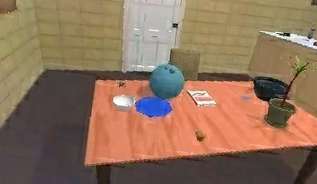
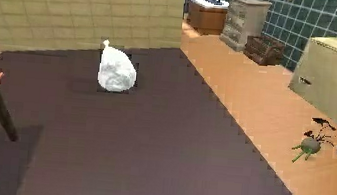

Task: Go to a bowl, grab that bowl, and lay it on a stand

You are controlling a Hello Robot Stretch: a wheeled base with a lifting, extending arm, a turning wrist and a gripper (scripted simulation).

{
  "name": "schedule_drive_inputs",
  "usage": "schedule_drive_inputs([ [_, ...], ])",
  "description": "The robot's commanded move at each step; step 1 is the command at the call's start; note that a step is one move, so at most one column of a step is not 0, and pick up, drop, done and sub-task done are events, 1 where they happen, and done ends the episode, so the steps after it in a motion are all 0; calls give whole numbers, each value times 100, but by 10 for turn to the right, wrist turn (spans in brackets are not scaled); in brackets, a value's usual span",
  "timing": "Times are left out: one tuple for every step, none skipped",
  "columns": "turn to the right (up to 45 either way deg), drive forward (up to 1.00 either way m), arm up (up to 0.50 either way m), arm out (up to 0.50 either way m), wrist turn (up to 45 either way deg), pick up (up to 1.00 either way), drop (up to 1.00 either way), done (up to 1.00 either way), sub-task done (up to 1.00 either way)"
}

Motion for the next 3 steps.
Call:
schedule_drive_inputs([
  [450, 0, 0, 0, 0, 0, 0, 0, 0],
  [270, 0, 0, 0, 0, 0, 0, 0, 0],
  [30, 0, 0, 0, 0, 0, 0, 0, 0],
])
